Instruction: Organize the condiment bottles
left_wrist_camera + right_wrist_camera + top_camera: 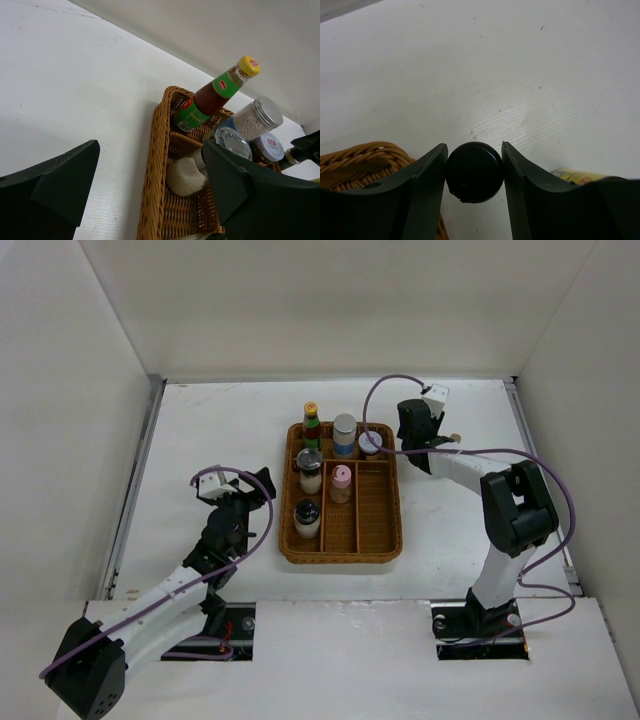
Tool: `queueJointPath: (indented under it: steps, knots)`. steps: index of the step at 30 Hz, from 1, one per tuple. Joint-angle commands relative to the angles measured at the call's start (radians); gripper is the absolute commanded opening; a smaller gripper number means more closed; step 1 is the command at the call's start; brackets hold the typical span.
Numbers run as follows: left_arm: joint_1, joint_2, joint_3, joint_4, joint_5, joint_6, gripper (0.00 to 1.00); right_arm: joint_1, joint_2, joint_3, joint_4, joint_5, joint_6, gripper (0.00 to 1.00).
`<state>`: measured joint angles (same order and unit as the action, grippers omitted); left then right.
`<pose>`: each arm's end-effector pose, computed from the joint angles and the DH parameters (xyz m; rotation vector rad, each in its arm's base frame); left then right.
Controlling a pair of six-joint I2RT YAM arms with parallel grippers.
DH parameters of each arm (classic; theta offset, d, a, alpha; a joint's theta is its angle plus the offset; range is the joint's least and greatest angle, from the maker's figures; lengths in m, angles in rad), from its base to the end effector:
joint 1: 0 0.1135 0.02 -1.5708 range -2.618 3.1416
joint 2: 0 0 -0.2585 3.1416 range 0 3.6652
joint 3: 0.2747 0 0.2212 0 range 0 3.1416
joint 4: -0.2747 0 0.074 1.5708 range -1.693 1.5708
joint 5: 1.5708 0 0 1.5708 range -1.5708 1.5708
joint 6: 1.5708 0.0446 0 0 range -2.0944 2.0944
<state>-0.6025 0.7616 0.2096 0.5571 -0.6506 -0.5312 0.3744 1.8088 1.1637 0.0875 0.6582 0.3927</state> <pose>0.1431 -0.0657 0.2319 -0.4534 1.5130 -0.3817 0.3635 0.1135 0.2268 0.3922 1.9706 -0.2153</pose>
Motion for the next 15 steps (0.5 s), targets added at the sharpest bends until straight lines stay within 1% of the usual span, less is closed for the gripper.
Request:
queueJointPath:
  steps: [1, 6, 7, 10, 15]
  knots:
    - [0.002, -0.007, -0.004, 0.058, 0.009, -0.009, 0.84, 0.005, 0.001, -0.006, 0.003, -0.009, 0.014, 0.54]
    - [0.0, -0.007, -0.006, 0.058, 0.009, -0.009, 0.84, 0.005, -0.014, -0.038, 0.009, -0.014, 0.023, 0.39]
    - [0.002, -0.002, -0.004, 0.058, 0.009, -0.009, 0.84, 0.005, -0.026, -0.041, 0.011, -0.014, 0.026, 0.37]
    - [-0.003, 0.001, -0.003, 0.059, 0.009, -0.009, 0.84, 0.005, -0.106, -0.059, 0.035, 0.003, 0.012, 0.36]
    - [-0.001, -0.013, -0.006, 0.058, 0.009, -0.009, 0.84, 0.057, -0.285, -0.13, 0.049, 0.012, -0.02, 0.36]
